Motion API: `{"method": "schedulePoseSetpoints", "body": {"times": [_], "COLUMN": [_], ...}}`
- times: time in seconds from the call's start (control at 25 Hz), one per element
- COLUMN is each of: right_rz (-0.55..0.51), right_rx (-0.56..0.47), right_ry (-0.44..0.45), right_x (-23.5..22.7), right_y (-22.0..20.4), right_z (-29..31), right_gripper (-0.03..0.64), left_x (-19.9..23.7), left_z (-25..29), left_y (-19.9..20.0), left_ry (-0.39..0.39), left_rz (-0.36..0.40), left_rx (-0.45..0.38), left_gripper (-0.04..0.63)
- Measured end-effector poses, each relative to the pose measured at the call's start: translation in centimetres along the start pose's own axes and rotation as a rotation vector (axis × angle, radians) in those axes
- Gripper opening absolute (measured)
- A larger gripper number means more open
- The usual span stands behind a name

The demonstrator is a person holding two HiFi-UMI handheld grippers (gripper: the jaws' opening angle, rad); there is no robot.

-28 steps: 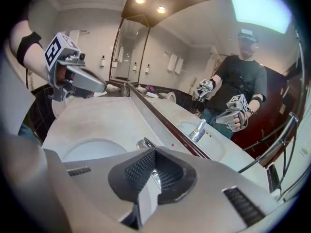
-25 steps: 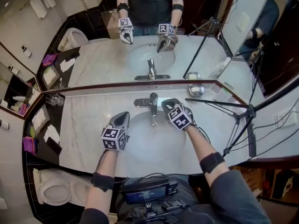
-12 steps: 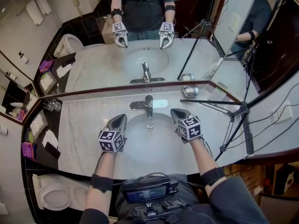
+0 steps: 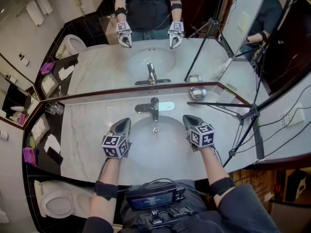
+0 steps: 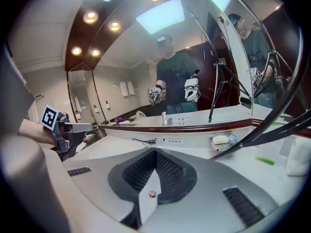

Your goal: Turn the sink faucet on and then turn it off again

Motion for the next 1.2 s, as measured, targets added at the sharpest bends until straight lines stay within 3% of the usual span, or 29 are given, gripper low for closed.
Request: {"method": "schedulePoseSetpoints", "body": {"times": [0.24, 0.48, 0.8, 1.04, 1.2], "right_rz": [-0.034, -0.175, -0.497, -0.835, -0.999], "right_rx": [0.002, 0.011, 0.081, 0.147, 0.199], "right_ry": [0.004, -0.028, 0.028, 0.126, 0.182], "right_x": [-0.2, -0.2, 2.3, 4.9, 6.5], "right_y": [0.3, 0.8, 2.5, 1.1, 0.3], "right_z": [0.7, 2.7, 7.5, 11.9, 14.3], "right_gripper": [0.020, 0.023, 0.106, 0.175, 0.206], "left_x": [-0.2, 0.3, 1.0, 1.6, 1.8], "left_z": [0.1, 0.1, 0.2, 0.5, 0.6], "left_y": [0.1, 0.1, 0.1, 0.3, 0.4], "left_ry": [0.006, 0.019, 0.038, 0.049, 0.053], "left_rz": [0.008, 0.008, 0.011, 0.014, 0.013], "left_rx": [0.005, 0.010, 0.020, 0.023, 0.027], "left_gripper": [0.000, 0.000, 0.000, 0.000, 0.000]}}
Point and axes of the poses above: the fingertips, and each gripper's own axes: z forward along the fingers, x to its left, y out of its top, the point moved 8 cm from there along -z, backward along the fingers, and after that the axes turned 4 degrees about -x, right-handed, at the moved point
